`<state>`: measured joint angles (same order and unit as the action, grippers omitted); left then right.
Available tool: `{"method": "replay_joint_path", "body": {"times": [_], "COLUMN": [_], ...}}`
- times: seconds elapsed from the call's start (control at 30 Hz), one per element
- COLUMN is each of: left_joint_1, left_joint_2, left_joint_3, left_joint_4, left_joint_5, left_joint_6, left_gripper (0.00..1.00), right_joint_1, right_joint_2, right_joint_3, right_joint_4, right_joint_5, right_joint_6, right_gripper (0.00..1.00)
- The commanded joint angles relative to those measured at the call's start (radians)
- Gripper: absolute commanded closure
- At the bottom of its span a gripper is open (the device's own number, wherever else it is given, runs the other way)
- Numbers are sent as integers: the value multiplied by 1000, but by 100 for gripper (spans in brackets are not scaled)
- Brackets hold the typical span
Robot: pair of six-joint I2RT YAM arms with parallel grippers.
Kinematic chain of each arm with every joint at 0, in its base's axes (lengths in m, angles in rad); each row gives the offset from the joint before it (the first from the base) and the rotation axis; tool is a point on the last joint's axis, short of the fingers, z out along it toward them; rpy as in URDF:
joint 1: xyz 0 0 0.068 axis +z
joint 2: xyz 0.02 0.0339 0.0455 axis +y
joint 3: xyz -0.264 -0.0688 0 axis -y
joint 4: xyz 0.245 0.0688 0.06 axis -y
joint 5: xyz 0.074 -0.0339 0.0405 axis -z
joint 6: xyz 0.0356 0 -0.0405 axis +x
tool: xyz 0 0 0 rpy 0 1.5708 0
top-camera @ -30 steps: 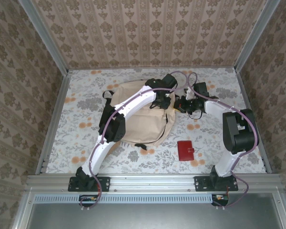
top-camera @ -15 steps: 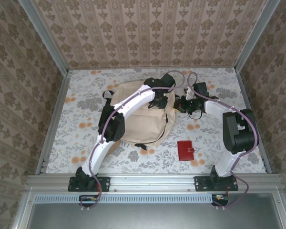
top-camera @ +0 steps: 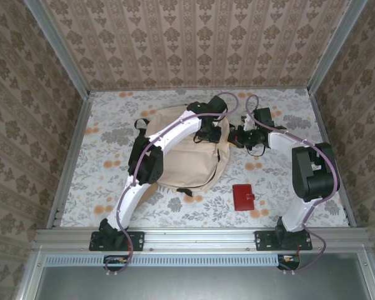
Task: Pack the student bag
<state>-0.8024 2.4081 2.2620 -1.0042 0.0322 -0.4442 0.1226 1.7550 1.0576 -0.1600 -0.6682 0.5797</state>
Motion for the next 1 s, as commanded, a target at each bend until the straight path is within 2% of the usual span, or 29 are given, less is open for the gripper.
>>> {"method": "replay_joint_path", "body": {"times": [0.0, 0.1, 0.17, 0.33, 0.5, 0.97], "left_joint_1": [8, 9, 10, 9, 24, 109], "left_joint_2": [26, 20, 6, -72, -148, -264], "left_joint_3": [1, 17, 31, 12, -101, -289], "left_joint_4": [-10, -16, -27, -25, 3, 48], "left_joint_5": [23, -5, -30, -143, -227, -259], "left_joint_6": [-22, -24, -22, 2, 20, 16], "left_gripper": [78, 89, 100, 100, 100, 100], "right_joint_1": [9, 9, 9, 9, 7, 3], "right_joint_2": [-39, -43, -47, -70, -55, 10], "right_joint_3": [-7, -8, -9, -32, -49, -38], "right_joint_4": [1, -4, -21, -72, -71, -121], "right_joint_5": [-59, -50, -23, 120, 152, 308], "right_joint_6": [-3, -7, -17, -55, -66, -86], "right_gripper": [100, 100, 100, 100, 100, 100]}}
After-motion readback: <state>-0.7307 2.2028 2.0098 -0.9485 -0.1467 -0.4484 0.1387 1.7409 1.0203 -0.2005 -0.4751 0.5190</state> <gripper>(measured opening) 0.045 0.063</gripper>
